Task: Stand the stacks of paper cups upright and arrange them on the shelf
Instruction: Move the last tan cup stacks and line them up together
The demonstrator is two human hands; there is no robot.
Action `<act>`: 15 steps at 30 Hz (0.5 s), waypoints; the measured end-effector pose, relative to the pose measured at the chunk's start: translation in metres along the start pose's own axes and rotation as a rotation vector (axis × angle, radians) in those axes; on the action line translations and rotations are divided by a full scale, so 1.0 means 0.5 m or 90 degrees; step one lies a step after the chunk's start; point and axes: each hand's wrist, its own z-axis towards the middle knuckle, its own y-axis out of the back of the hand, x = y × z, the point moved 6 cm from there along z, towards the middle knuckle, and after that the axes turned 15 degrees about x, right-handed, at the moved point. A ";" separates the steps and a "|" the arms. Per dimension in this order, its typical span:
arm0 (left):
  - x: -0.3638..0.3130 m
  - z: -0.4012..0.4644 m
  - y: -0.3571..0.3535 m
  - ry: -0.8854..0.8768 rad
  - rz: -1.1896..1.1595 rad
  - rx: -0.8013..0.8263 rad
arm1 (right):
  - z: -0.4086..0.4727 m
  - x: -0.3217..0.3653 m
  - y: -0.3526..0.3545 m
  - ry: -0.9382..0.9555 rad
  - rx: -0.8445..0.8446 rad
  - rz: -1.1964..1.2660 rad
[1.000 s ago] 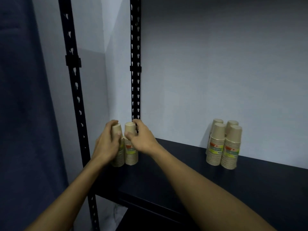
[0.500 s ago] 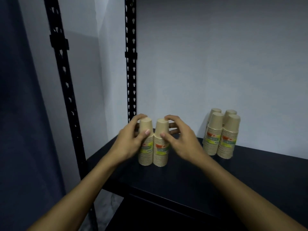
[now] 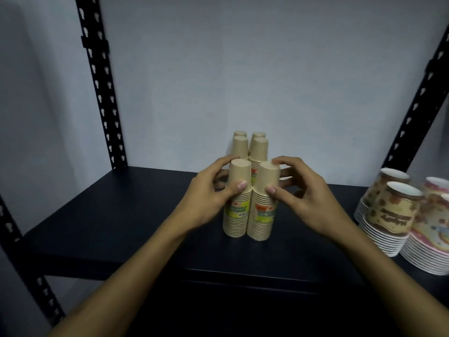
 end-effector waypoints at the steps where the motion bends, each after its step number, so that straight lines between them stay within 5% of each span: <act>1: 0.002 0.001 -0.008 0.002 -0.008 -0.007 | -0.007 -0.002 0.005 -0.001 -0.003 -0.008; 7: 0.036 -0.025 -0.031 0.060 -0.036 -0.077 | -0.014 -0.011 -0.003 0.003 -0.034 0.026; 12: 0.096 -0.055 -0.069 0.118 0.017 0.030 | -0.038 -0.077 -0.047 -0.044 0.028 0.160; 15: 0.103 -0.049 -0.069 0.119 0.057 0.040 | -0.054 -0.115 -0.077 -0.076 0.104 0.108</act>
